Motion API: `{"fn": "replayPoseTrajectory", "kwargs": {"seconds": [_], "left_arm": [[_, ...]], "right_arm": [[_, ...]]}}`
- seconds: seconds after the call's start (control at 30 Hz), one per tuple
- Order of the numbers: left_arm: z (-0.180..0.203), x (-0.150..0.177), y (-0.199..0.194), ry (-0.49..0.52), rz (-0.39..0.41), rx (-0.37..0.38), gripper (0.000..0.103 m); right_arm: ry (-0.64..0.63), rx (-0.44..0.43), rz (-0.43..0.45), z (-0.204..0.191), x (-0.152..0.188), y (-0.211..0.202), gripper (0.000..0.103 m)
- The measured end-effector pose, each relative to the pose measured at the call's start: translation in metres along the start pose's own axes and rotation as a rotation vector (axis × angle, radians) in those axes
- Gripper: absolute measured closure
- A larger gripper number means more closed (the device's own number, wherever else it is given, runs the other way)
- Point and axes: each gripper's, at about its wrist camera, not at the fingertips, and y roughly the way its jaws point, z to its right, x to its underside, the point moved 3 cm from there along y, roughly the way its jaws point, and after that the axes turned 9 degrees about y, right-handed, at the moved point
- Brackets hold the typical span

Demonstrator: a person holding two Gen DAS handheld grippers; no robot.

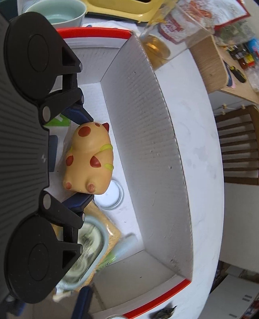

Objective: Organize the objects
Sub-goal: 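Carry the pig toy and correction tape into the box and open both tools, then withdraw both tools from the box toward the black packet and plush keychain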

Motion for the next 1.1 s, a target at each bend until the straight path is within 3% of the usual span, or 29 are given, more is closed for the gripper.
{"fn": "replayPoseTrajectory", "kwargs": {"seconds": [0.1, 0.5, 0.67, 0.73, 0.93, 1.1], "left_arm": [[-0.004, 0.0, 0.003, -0.026, -0.002, -0.001, 0.03], [-0.002, 0.002, 0.0, -0.031, 0.013, -0.006, 0.029], [0.005, 0.006, -0.015, -0.009, 0.037, -0.012, 0.026], [0.007, 0.007, -0.021, -0.004, 0.05, -0.025, 0.021], [0.012, 0.013, -0.041, -0.011, 0.082, -0.056, 0.02], [0.021, 0.018, -0.069, -0.017, 0.152, -0.035, 0.02]], "right_arm": [[0.011, -0.014, 0.016, 0.004, 0.0, -0.009, 0.052], [0.108, -0.055, 0.052, 0.028, -0.003, -0.039, 0.049], [0.144, -0.06, 0.07, 0.039, 0.002, -0.051, 0.04], [0.155, -0.062, 0.077, 0.042, 0.003, -0.056, 0.04], [0.166, -0.07, 0.099, 0.048, 0.009, -0.075, 0.039], [0.167, -0.08, 0.123, 0.053, 0.015, -0.093, 0.037]]}}
